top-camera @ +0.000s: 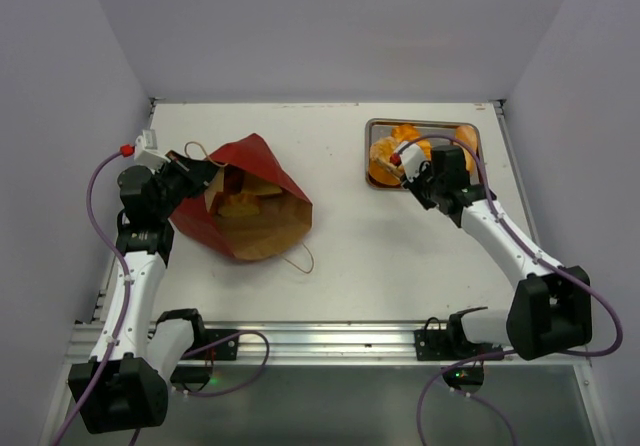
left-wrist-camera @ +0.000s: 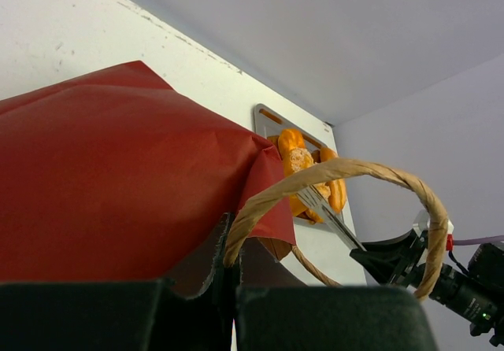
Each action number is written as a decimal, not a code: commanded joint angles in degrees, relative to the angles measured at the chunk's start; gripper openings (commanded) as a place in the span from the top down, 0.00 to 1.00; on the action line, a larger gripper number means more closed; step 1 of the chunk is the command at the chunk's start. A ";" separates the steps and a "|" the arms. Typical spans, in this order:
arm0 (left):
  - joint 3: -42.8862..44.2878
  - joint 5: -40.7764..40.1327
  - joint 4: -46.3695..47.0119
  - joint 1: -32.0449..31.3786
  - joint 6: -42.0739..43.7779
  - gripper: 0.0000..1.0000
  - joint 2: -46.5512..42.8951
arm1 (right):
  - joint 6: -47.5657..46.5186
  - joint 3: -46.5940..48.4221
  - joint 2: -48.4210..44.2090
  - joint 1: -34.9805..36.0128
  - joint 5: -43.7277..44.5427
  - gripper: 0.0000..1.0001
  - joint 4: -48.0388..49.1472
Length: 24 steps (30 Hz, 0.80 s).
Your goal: Take the fake bread out of the paper bag
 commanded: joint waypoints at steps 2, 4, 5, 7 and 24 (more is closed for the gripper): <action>1.76 1.80 0.55 0.33 1.05 1.00 -0.59 | -0.80 -1.05 -0.40 -0.45 -1.26 0.92 5.17; 1.85 1.88 0.64 0.33 0.97 1.00 -0.68 | -0.80 -1.84 -0.84 -0.53 -1.35 0.87 5.00; 1.85 1.88 0.64 0.42 0.96 1.00 -0.60 | -0.80 -2.01 -1.11 -0.53 -1.52 0.82 4.74; 1.94 1.97 0.64 0.33 0.97 1.00 -0.59 | -0.71 -2.19 -2.16 -0.53 -2.05 0.79 3.86; 2.38 2.06 0.20 0.42 0.70 1.00 -0.86 | 2.10 2.11 -4.97 -0.53 -6.44 0.56 -2.21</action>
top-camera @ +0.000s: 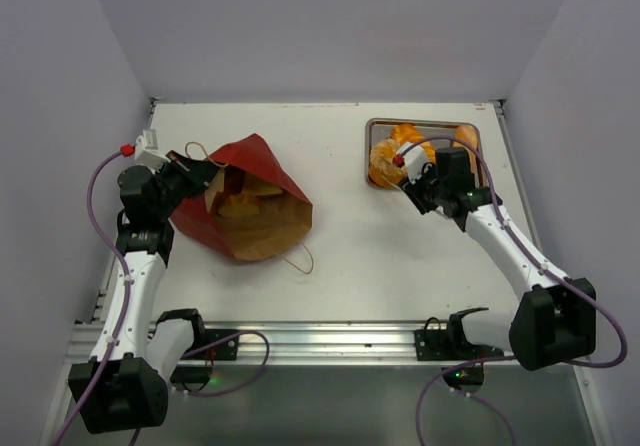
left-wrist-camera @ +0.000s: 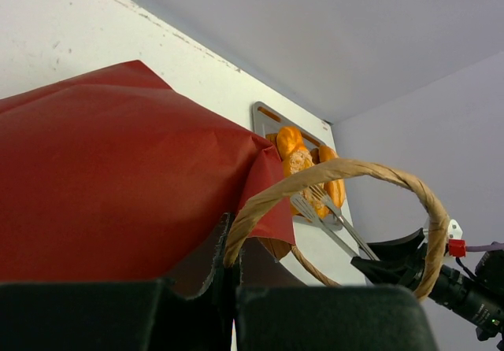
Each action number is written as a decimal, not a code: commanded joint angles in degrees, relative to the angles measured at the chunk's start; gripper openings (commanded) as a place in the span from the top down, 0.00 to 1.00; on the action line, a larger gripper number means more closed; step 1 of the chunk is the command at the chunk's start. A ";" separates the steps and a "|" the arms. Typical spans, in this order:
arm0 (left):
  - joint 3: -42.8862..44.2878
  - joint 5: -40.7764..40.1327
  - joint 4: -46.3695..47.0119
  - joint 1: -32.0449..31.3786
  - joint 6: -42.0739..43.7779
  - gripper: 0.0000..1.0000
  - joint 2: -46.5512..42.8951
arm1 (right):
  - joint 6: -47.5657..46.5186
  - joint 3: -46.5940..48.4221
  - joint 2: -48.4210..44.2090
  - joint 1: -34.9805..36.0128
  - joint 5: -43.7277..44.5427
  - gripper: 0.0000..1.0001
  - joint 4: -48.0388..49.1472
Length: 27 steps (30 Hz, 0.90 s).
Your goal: Take the fake bread out of the paper bag
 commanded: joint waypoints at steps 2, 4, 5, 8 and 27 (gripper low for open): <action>2.55 1.71 0.24 0.33 0.63 1.00 -0.86 | 1.16 3.34 -2.46 -0.21 -3.12 0.56 -0.72; 2.64 1.71 0.15 0.42 0.63 1.00 -0.86 | 1.25 3.87 -2.82 -0.21 -3.56 0.55 -1.16; 2.73 1.71 0.15 0.33 0.63 1.00 -0.86 | 1.34 4.22 -3.16 -0.29 -3.56 0.55 -1.34; 2.82 1.80 0.15 0.33 0.63 1.00 -0.86 | 1.43 4.66 -3.34 -0.21 -3.82 0.55 -1.95; 3.34 3.20 0.06 0.33 2.56 1.00 -0.95 | 0.55 13.09 -9.67 -0.21 -18.39 0.57 -14.76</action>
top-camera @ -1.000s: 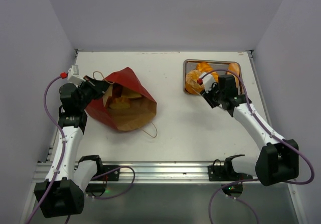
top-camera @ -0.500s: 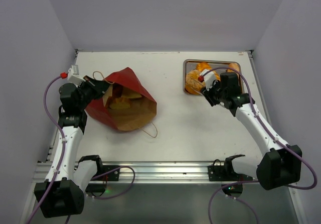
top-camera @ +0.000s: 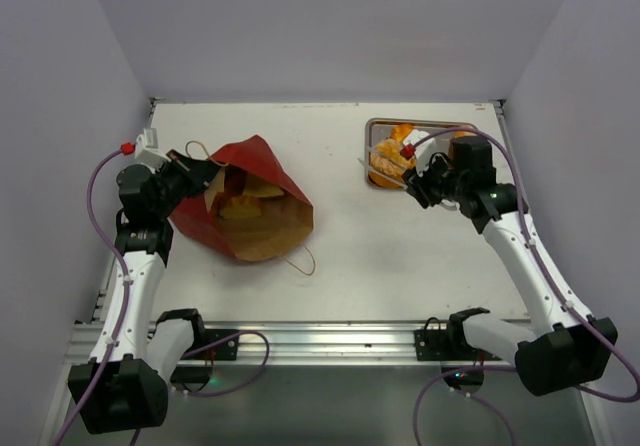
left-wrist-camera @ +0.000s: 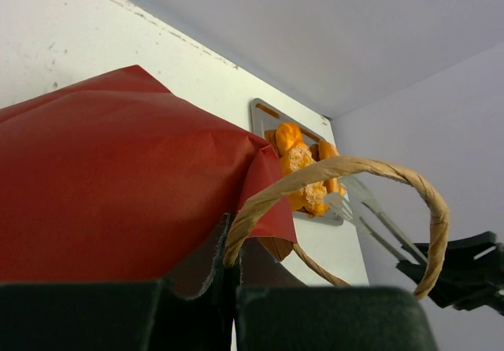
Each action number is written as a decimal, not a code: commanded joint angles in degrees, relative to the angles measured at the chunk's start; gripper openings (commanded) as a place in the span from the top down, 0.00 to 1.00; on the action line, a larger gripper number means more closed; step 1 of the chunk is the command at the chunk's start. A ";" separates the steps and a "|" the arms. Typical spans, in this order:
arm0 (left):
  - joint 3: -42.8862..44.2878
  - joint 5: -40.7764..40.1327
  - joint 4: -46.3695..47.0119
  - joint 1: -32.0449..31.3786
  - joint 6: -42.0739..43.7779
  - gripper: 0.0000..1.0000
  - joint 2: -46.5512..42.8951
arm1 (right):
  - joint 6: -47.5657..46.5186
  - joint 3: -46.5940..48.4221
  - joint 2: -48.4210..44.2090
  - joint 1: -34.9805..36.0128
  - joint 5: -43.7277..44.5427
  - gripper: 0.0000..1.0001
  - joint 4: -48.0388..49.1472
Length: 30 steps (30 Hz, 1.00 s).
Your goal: Take the fake bread out of the paper bag
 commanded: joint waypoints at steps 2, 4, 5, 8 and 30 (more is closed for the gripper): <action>2.53 3.14 0.85 0.33 3.13 1.00 -1.12 | -1.37 6.91 -4.38 -0.14 -18.18 0.58 -10.26; 2.71 3.32 0.24 0.33 3.93 1.00 -1.04 | -4.09 8.14 -5.18 0.73 -23.93 0.58 -13.79; 2.88 3.32 -0.03 0.33 4.37 1.00 -0.95 | -4.97 8.50 -5.70 1.70 -25.78 0.58 -15.37; 2.71 3.41 -0.03 0.42 4.90 1.00 -0.69 | -7.26 9.38 -5.62 10.03 -27.39 0.59 -21.17; 0.78 5.16 -2.84 0.33 6.40 1.00 -1.03 | -1.11 16.06 19.16 47.40 24.63 0.59 10.27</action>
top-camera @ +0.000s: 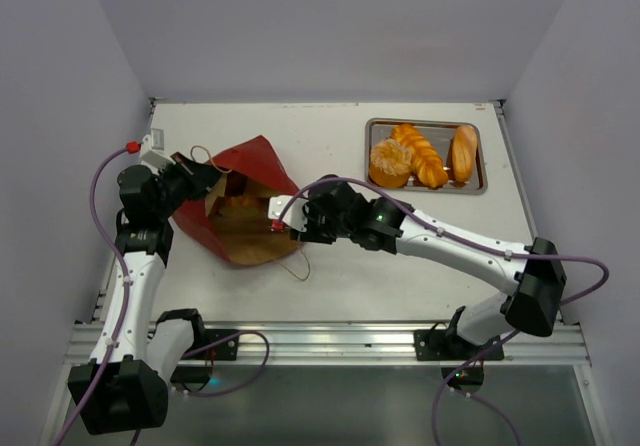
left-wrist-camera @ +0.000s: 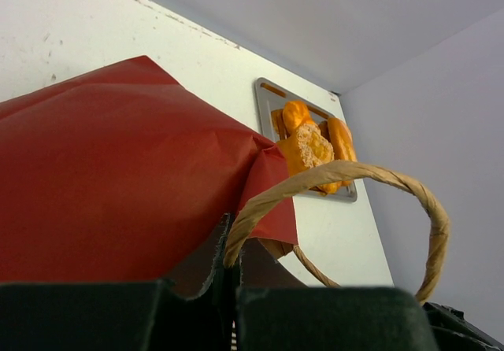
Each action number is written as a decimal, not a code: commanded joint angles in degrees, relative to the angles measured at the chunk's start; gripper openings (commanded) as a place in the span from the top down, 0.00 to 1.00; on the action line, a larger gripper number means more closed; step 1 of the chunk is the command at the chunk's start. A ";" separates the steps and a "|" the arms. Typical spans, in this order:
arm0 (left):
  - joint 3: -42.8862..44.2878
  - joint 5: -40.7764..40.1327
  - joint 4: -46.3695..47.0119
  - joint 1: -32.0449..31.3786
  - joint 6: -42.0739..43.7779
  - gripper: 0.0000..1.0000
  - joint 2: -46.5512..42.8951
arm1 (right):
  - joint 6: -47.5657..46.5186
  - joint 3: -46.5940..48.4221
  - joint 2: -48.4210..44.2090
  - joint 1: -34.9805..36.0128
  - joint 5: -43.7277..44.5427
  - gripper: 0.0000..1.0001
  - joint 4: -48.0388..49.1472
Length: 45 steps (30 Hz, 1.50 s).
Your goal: Take the fake bread out of the paper bag
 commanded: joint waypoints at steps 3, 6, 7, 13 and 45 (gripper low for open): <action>0.49 2.19 -0.19 0.33 0.49 1.00 -0.64 | 1.31 7.13 5.68 1.38 10.36 0.57 6.98; 0.40 2.46 0.07 0.33 0.32 1.00 -0.55 | 1.84 9.25 8.68 1.38 10.45 0.57 6.53; 0.40 2.63 0.16 0.25 0.05 1.00 -0.55 | 1.93 9.77 9.30 1.47 10.54 0.56 6.53; 0.40 3.25 2.79 0.33 -0.39 1.00 -0.46 | 2.81 11.62 12.99 1.38 10.54 0.55 5.66; -0.30 3.60 4.11 0.24 -1.53 1.00 -0.90 | 4.92 11.54 17.57 1.29 10.89 0.85 5.30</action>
